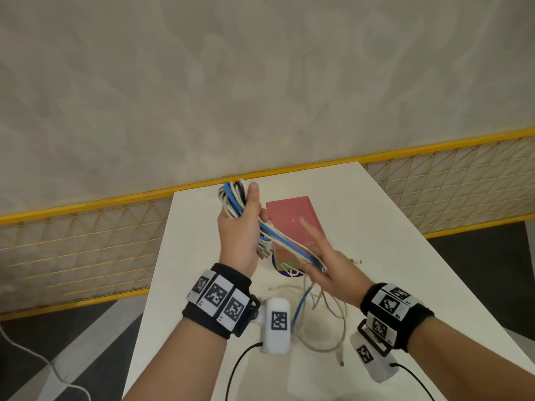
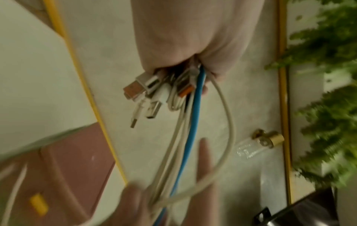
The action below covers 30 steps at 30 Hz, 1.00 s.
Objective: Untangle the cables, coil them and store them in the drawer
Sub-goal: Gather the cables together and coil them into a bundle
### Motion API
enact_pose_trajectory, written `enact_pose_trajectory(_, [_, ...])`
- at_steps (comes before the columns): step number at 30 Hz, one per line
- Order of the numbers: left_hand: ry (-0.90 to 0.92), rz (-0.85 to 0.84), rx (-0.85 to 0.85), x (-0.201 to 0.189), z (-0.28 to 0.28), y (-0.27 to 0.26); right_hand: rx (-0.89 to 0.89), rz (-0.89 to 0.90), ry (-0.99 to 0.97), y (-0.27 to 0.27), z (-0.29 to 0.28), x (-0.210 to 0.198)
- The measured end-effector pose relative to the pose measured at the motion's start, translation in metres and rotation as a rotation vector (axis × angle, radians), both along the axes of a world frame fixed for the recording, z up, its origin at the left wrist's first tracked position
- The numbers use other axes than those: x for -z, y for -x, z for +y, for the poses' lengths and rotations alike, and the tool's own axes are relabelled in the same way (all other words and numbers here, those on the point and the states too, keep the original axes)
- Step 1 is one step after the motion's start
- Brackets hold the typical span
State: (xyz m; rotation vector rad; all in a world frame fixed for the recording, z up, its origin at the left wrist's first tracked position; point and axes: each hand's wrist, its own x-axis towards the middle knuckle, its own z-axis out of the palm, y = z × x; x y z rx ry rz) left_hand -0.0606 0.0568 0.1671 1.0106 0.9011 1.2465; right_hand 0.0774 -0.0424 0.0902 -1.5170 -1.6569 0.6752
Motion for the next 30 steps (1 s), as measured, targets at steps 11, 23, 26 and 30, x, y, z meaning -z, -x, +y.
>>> enact_pose_trajectory(11, [-0.287,0.176,0.024,-0.005,0.004,0.007,-0.08,0.18,0.116,0.019,0.024,-0.038])
enact_pose_trajectory(23, [-0.137,0.167,0.487,-0.007,0.014,0.044,0.154,-0.121,0.289,-0.016,0.048,-0.011])
enact_pose_trajectory(26, [-0.068,0.454,0.555,0.011,0.012,0.041,0.259,-0.228,0.212,-0.014,0.06,-0.02])
enact_pose_trajectory(30, [-0.06,0.649,0.576,0.027,0.004,0.032,0.321,-0.303,0.171,-0.001,0.066,-0.027])
